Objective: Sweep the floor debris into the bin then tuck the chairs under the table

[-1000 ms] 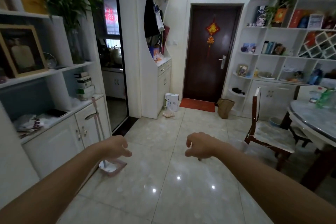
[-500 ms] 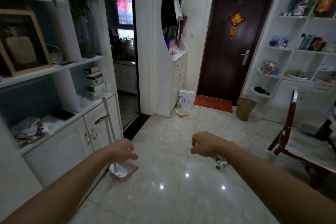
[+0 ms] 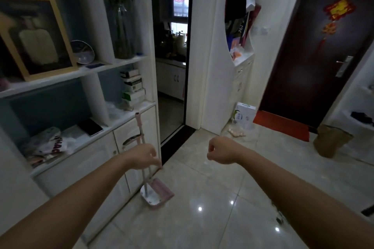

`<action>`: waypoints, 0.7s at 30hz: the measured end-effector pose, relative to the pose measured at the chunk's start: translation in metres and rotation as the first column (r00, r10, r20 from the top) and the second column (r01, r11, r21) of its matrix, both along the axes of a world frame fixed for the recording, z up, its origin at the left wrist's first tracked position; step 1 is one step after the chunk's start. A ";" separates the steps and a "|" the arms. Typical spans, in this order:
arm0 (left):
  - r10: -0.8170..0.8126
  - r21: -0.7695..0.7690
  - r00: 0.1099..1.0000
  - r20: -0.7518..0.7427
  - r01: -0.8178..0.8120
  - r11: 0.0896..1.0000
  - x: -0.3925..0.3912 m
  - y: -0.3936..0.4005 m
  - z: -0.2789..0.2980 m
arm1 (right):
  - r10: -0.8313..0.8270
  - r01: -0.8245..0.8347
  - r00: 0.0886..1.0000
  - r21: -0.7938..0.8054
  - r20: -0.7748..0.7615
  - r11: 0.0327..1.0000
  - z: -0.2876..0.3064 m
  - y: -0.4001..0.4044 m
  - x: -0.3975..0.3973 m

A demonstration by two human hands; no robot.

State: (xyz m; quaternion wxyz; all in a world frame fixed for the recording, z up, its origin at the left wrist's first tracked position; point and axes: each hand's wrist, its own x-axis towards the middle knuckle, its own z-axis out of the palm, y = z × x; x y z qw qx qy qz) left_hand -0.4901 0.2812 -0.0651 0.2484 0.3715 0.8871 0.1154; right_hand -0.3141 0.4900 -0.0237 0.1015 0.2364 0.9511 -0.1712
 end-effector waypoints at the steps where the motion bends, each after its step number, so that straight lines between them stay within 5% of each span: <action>1: 0.009 -0.003 1.000 0.006 -0.009 1.000 -0.012 0.004 -0.003 | 0.016 -0.016 1.000 -0.007 0.005 1.000 -0.004 0.004 -0.016; 12: 0.083 -0.067 0.995 0.057 -0.079 0.995 -0.192 0.051 -0.062 | 0.072 -0.067 0.994 -0.058 0.080 0.996 -0.056 0.044 -0.213; 21: 0.298 -0.151 0.955 0.005 -0.294 0.944 -0.315 0.051 -0.132 | 0.026 -0.014 0.996 -0.144 0.086 0.989 -0.093 0.051 -0.341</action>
